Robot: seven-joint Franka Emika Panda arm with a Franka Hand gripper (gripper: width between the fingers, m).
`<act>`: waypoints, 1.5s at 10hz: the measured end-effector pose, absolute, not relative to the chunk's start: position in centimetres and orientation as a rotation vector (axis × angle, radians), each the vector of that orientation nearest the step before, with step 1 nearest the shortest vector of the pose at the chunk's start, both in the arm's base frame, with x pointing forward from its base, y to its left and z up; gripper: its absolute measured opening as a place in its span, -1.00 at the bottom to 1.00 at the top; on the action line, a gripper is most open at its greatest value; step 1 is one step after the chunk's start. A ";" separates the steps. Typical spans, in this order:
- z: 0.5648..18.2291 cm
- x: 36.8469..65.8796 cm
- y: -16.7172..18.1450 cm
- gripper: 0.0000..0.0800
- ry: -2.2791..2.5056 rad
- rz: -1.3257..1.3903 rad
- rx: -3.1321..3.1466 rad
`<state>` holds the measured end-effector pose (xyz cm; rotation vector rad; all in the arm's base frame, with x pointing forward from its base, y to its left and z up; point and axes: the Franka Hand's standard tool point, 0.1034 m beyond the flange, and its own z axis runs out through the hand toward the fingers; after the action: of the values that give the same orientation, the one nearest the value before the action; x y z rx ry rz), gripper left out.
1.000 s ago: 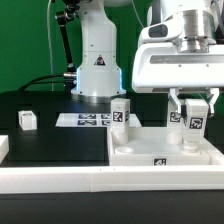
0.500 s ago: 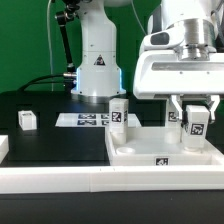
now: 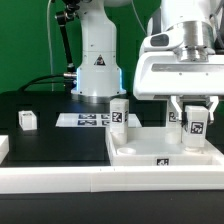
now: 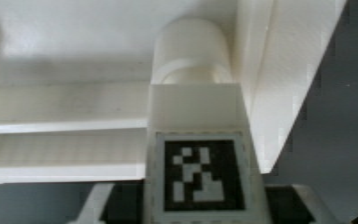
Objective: Assemble square table
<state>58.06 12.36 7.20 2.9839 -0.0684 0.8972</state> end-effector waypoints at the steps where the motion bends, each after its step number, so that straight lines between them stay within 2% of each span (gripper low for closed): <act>1: 7.2 58.1 12.4 0.14 -0.068 0.897 2.984; 2: 7.1 58.0 12.3 0.50 -0.068 0.896 2.984; 3: 7.1 58.0 12.3 0.50 -0.068 0.895 2.984; 4: 7.1 58.0 12.3 0.60 -0.068 0.894 2.984; 7: 7.4 58.1 12.3 0.62 -0.066 0.883 2.990; 11: 10.0 58.3 12.3 0.62 -0.071 0.806 3.043; 13: 9.6 58.1 12.4 0.62 -0.067 0.789 3.046; 15: 8.9 57.8 12.0 0.62 -0.100 0.445 3.141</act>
Offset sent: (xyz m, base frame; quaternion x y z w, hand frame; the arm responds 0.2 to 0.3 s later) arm 0.0000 0.0000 0.0000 0.0000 0.0000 0.0000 1.0000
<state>57.83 11.95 8.95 3.1413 -0.1000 0.4453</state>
